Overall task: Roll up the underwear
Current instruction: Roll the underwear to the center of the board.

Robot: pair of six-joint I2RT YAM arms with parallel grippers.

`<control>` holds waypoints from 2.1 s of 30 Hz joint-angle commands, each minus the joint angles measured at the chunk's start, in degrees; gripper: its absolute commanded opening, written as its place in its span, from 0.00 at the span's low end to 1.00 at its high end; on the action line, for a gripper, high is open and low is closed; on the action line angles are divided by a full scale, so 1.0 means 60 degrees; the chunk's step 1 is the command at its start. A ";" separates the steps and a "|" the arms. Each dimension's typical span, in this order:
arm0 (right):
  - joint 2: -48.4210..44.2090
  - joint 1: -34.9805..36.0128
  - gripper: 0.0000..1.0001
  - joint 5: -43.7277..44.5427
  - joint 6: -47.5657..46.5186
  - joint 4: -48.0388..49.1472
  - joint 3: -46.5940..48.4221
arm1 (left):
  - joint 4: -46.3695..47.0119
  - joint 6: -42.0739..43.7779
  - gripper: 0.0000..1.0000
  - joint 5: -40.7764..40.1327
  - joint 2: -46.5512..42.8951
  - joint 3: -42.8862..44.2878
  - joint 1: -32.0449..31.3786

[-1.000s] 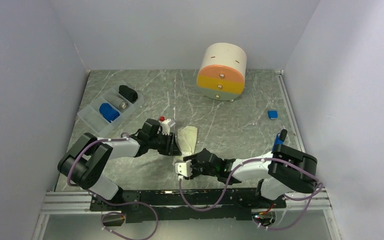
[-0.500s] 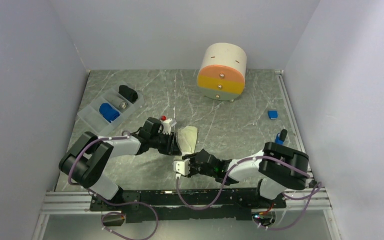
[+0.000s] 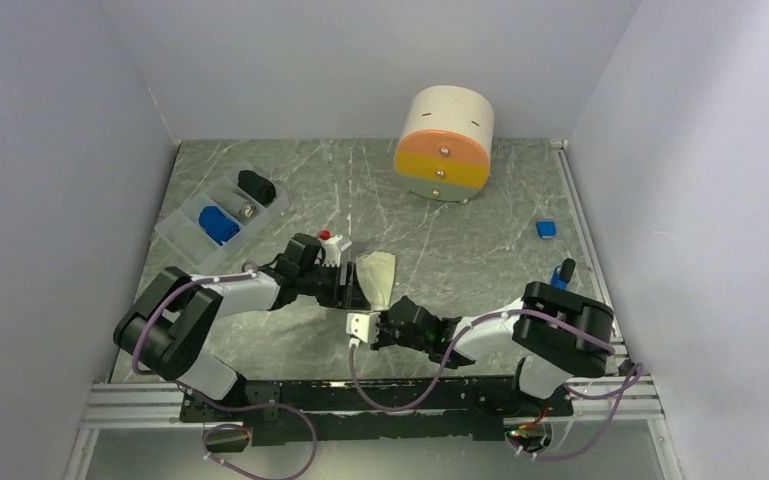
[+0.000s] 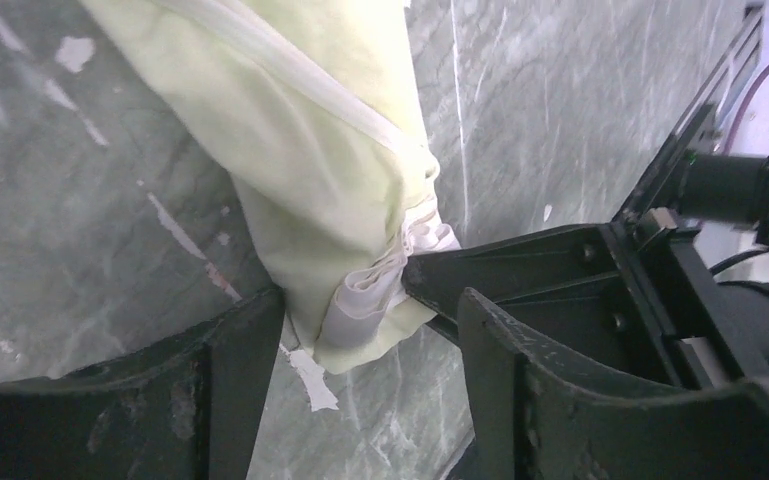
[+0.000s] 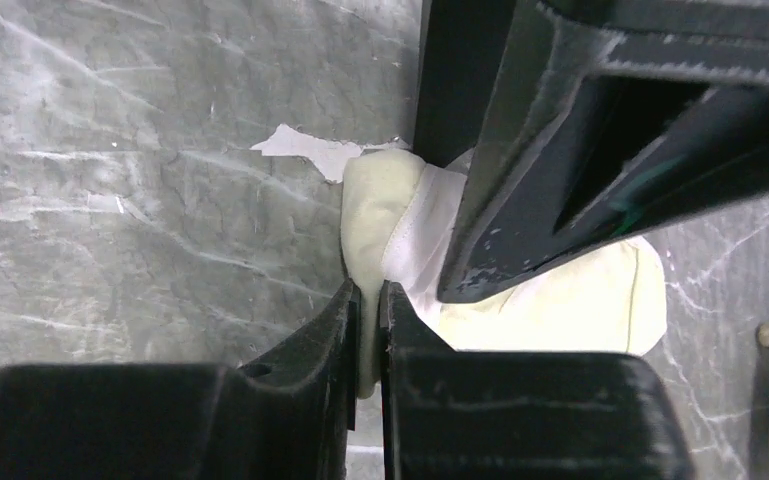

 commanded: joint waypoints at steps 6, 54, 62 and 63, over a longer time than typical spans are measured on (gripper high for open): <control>0.0310 -0.0102 0.05 -0.1314 0.3185 0.1594 -0.0165 | 0.0144 -0.2026 0.79 -0.0901 -0.1360 -0.1735 0.0870; 0.1044 0.0709 0.46 0.0611 0.0943 0.1907 0.0010 | 0.2503 -0.5485 0.05 -0.1934 -0.1512 -0.4073 0.0431; 0.1028 0.0912 0.05 0.0641 0.1125 0.2307 -0.0120 | 0.2238 -0.5583 0.06 -0.1921 -0.1751 -0.4208 0.0495; 0.0941 0.0903 0.01 0.0326 0.1353 0.2286 -0.0135 | 0.2127 -0.5597 0.11 -0.1957 -0.1857 -0.4198 0.0531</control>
